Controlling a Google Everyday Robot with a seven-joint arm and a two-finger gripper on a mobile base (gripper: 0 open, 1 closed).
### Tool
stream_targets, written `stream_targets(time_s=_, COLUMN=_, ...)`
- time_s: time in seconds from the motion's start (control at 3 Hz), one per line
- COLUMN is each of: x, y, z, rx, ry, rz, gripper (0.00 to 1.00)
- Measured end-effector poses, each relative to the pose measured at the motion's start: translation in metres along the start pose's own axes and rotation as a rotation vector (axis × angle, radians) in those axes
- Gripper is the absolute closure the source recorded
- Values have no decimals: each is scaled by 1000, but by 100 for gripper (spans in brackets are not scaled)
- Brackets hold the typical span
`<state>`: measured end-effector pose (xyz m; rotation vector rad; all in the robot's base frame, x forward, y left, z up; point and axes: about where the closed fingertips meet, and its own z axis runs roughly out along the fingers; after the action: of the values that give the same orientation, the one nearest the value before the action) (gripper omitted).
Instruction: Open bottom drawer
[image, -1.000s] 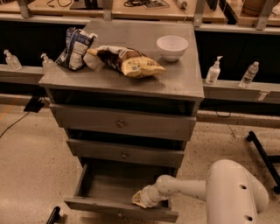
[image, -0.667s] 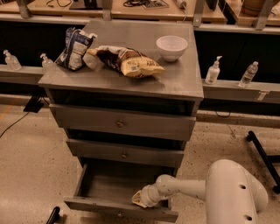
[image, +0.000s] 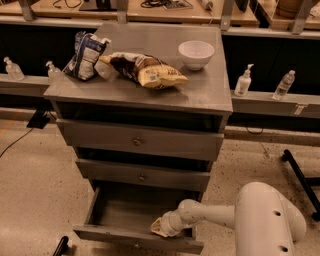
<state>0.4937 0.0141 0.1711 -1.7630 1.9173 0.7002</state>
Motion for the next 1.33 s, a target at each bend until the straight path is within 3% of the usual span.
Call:
stream_targets(time_s=0.67, x=0, y=0, z=0, rx=0, ry=0, rz=0, gripper=100)
stream_targets(time_s=1.33, x=0, y=0, z=0, rx=0, ry=-1, rz=0, gripper=59)
